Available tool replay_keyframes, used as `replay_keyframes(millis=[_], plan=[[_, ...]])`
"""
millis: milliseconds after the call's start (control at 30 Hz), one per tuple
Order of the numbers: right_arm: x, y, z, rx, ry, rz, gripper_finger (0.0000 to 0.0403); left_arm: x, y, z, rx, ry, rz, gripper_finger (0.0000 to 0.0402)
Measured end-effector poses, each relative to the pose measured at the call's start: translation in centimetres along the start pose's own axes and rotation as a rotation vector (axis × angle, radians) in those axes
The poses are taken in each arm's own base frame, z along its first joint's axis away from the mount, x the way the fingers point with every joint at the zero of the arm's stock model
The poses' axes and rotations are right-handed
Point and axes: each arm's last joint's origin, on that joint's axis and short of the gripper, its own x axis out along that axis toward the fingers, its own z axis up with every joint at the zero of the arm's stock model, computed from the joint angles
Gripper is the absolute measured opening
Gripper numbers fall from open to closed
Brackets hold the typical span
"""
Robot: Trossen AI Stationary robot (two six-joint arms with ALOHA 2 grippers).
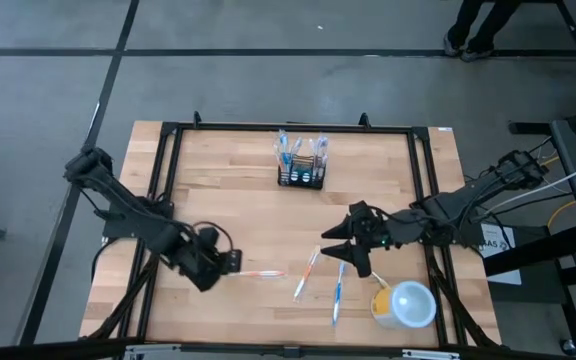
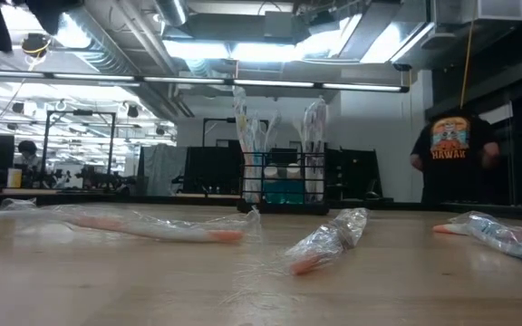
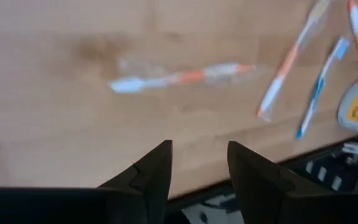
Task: Pick & Place toothbrushing station
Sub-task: Put the left orange toothbrush into the left section of the mesh organizer
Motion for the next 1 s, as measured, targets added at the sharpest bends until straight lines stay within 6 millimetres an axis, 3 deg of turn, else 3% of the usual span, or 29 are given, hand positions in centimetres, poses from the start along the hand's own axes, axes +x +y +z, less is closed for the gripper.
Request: replay_keyframes(millis=[233,567,800,1000], plan=[[-0.6,1.0,-0.9,-0.011,-0.013,0.0,0.0251,5.7,-0.5,-2.1,-0.008,0.032,0.075,0.0124],[-1.5,2.4,-1.6,-0.003,-0.053,0.027,0.0251,11.4,0.4,-2.8,-0.001,-0.03,0.175,0.012],[-2.2,3.3,-2.2,0.027,-0.06,0.06,0.0251,13.9,1.0,-0.2,0.044,-0.068,0.253,0.012],[-3.3,4.3,-2.9,0.055,-0.117,0.052,0.0251,14.5,-0.2,4.7,0.198,-0.092,0.28,0.012]])
